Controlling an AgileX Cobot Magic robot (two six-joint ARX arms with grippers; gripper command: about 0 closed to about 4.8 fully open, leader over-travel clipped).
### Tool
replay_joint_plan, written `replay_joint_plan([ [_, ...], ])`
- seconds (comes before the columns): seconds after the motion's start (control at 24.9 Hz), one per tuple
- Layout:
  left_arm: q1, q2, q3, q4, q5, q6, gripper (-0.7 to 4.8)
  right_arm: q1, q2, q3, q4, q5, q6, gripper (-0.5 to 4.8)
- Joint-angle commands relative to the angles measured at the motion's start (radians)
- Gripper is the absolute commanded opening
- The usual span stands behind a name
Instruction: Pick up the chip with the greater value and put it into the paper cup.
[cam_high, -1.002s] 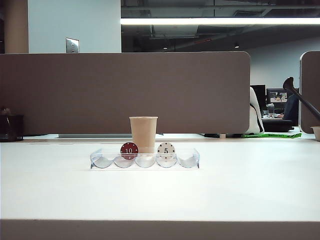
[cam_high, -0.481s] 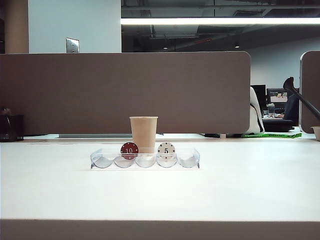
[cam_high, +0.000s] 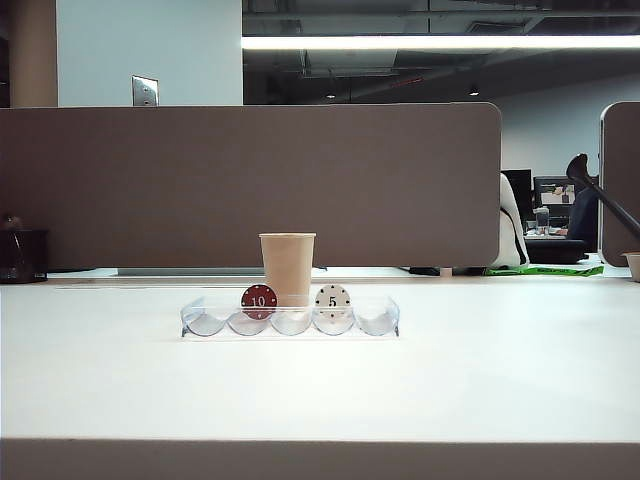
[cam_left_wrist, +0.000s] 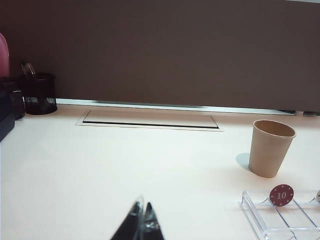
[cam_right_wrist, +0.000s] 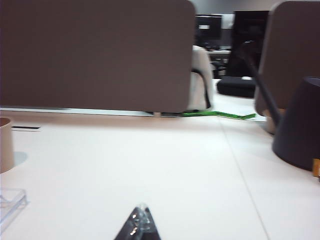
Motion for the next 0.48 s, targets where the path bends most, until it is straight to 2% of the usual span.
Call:
replay_joint_plan([
  [0.04, 0.002, 0.001, 0.003, 0.010, -0.004, 0.005, -0.05, 0.000, -0.001, -0.002, 0.015, 0.015, -0.001, -0.01],
  [0.2, 0.002, 0.001, 0.003, 0.010, -0.003, 0.004, -0.05, 0.001, -0.001, -0.002, 0.015, 0.014, -0.001, -0.01],
  [0.32, 0.002, 0.001, 0.003, 0.010, -0.003, 0.005, -0.05, 0.001, -0.001, -0.002, 0.015, -0.046, -0.001, -0.01],
  [0.48, 0.002, 0.001, 0.003, 0.010, -0.003, 0.004, -0.05, 0.001, -0.001, -0.002, 0.015, -0.051, -0.001, -0.01],
])
